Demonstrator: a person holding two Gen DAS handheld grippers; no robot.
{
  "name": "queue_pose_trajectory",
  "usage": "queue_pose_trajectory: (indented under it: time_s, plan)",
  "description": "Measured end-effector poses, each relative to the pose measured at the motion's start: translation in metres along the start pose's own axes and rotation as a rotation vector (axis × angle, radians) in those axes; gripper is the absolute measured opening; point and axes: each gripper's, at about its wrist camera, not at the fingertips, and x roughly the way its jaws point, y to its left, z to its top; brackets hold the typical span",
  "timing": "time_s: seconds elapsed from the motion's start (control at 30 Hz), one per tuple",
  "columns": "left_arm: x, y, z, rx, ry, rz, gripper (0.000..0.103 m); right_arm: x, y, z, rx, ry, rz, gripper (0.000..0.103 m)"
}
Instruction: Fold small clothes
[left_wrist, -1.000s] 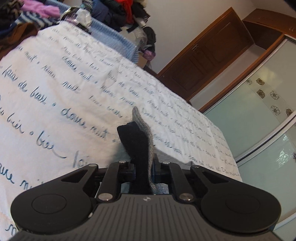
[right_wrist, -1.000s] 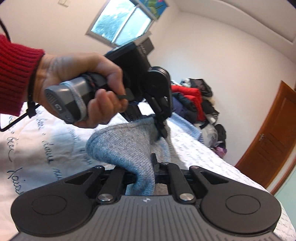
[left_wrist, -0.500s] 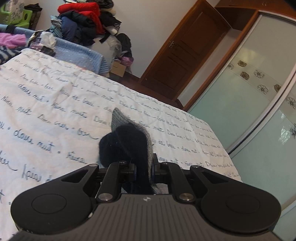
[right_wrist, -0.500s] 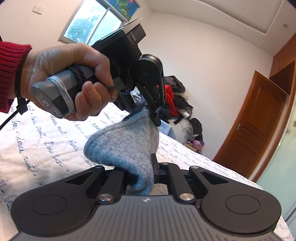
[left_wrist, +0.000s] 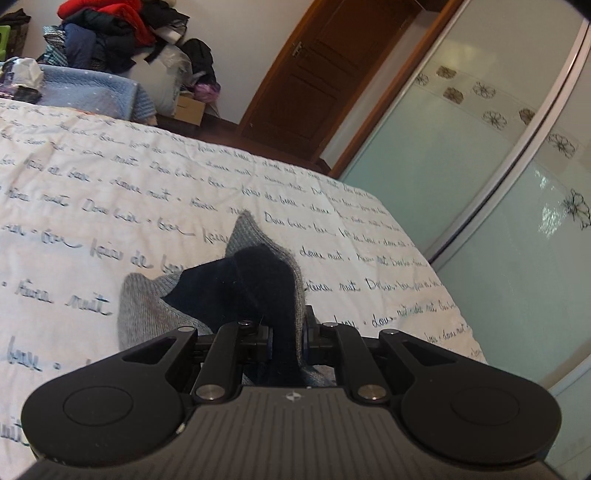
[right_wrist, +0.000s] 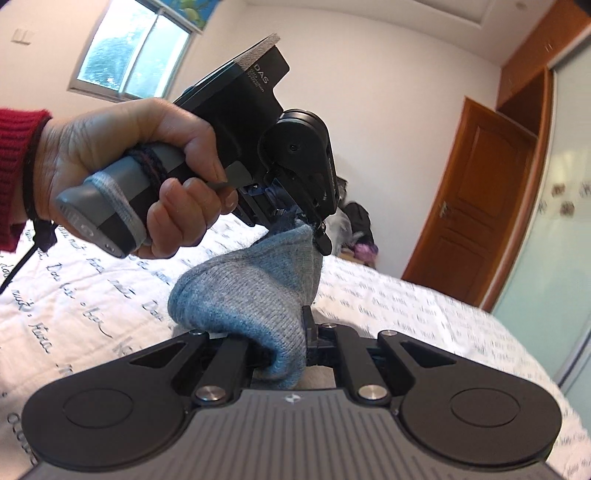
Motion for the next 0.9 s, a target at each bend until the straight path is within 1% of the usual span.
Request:
queue_pose_trajectory:
  time_s: [0.17,0.3,0.57,0.73,0.9]
  plan:
    - [0.028,-0.018,-0.011,0.033,0.046,-0.006,0.012,-0.002,-0.012,-0.009,0.032,0.028,-0.013,0.007]
    - [0.047,-0.029,-0.018,0.049,0.077,-0.007,0.012,-0.004,-0.029,-0.021,0.094,0.067,-0.002,0.007]
    - [0.078,-0.042,-0.031,0.066,0.124,0.007,0.012,-0.002,-0.063,-0.037,0.269,0.156,0.051,0.007]
    - [0.088,-0.050,-0.038,0.080,0.142,0.009,0.012,-0.002,-0.074,-0.049,0.358,0.192,0.077,0.007]
    - [0.096,-0.058,-0.043,0.109,0.152,0.024,0.013,0.001,-0.090,-0.061,0.504,0.230,0.121,0.007]
